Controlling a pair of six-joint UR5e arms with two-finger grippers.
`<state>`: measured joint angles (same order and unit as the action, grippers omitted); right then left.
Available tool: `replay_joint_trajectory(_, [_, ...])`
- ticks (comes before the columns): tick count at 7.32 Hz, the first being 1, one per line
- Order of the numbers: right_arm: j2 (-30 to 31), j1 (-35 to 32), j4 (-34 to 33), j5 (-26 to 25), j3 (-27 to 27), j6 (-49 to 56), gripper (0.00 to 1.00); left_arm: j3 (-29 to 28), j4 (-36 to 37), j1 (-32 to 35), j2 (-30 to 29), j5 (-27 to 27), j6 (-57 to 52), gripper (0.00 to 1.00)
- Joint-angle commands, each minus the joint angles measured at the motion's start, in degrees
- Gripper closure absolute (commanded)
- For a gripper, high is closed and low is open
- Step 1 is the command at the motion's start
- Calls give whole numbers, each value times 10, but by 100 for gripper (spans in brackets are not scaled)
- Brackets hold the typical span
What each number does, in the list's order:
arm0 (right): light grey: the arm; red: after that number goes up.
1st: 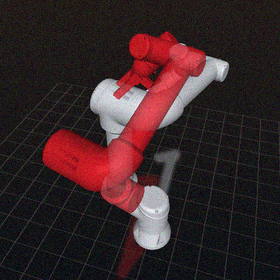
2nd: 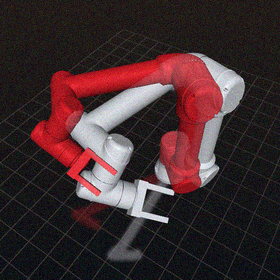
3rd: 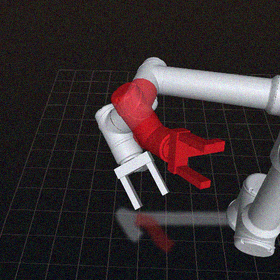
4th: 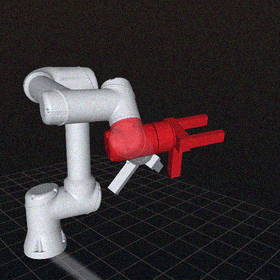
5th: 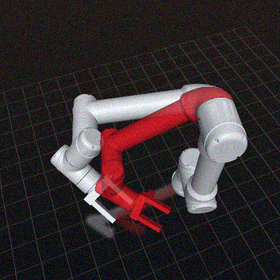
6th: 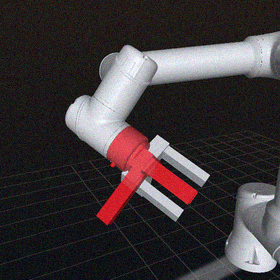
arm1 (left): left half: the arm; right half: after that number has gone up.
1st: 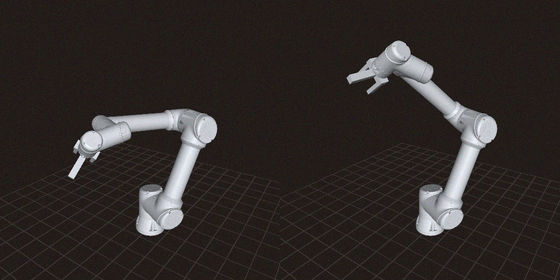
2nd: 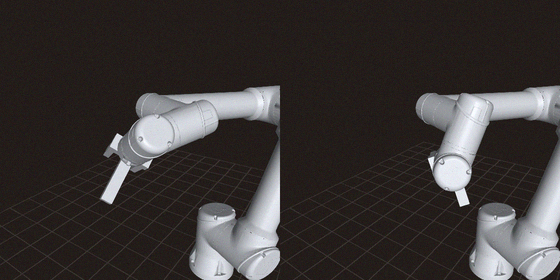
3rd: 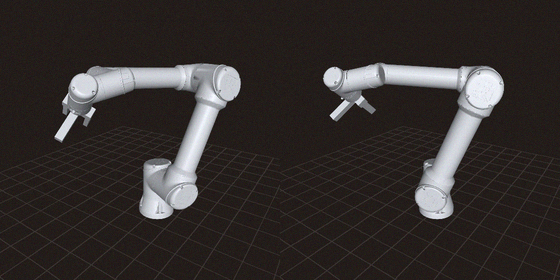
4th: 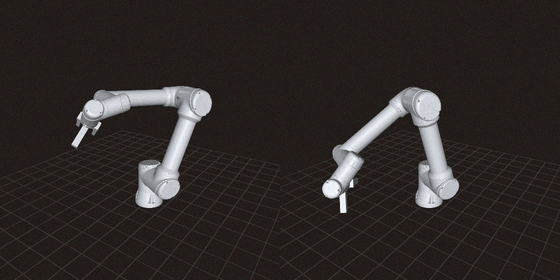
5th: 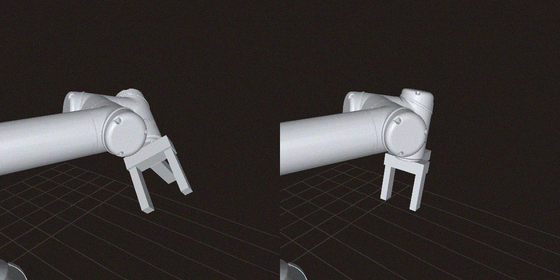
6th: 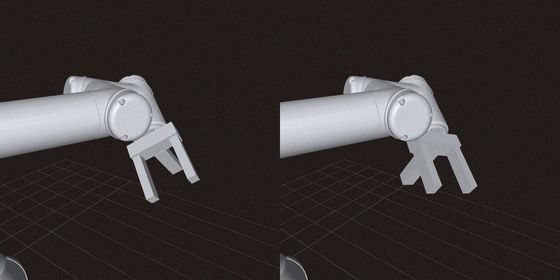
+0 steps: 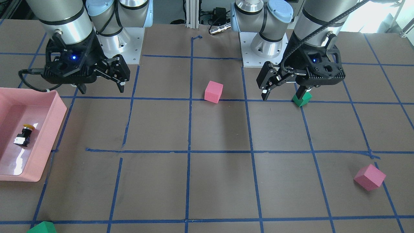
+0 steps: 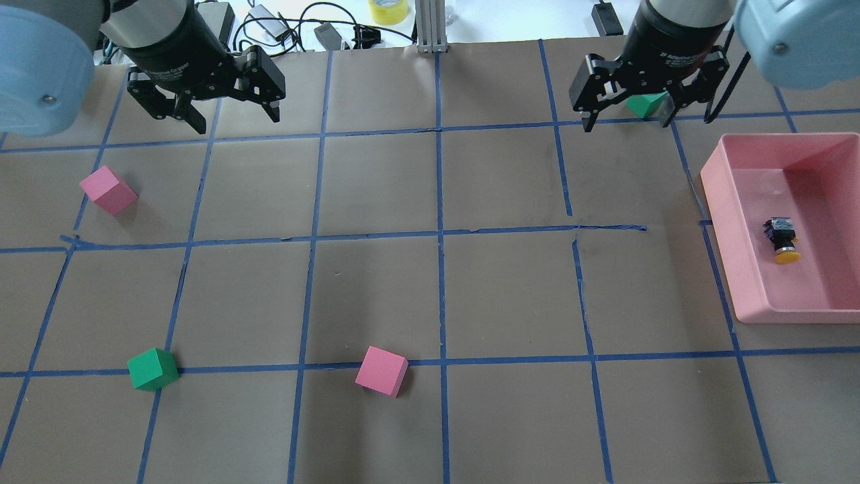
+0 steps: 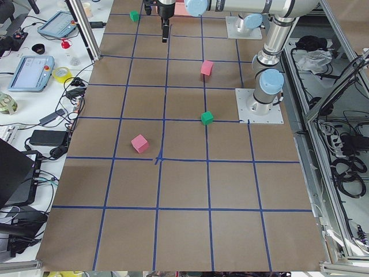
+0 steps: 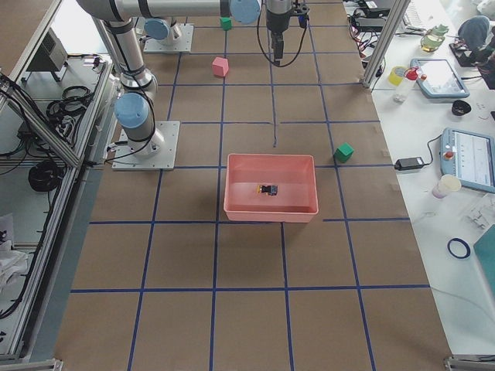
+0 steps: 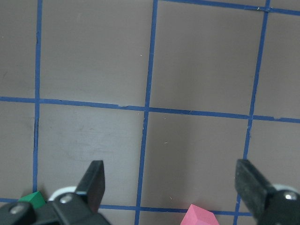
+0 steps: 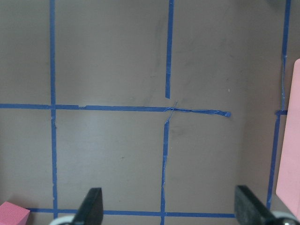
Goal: Align button upright
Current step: 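Move the right gripper over the pink bin above the yellow-capped button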
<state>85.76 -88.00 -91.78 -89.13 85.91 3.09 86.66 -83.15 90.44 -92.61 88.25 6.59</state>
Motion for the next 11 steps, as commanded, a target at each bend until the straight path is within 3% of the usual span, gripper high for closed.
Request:
replay_joint_trajectory(1, [-10, 81, -14, -3, 5, 74, 0, -1, 0, -2, 1, 0, 0, 0])
replay_joint_trajectory(4, [-52, 227, -121, 1, 63, 153, 0, -2, 0, -3, -5, 1, -48, 0])
replay_joint_trajectory(6, [-55, 305, -143, 2, 89, 241, 0, 1, -17, -2, -5, 12, -80, 0])
replay_joint_trajectory(10, [-75, 311, -185, -5, 119, 281, 0, -2, -50, -1, 4, 14, -73, 0])
replay_joint_trajectory(11, [-79, 313, -191, -5, 138, 282, 6, -2, -49, -1, 4, 14, -73, 0])
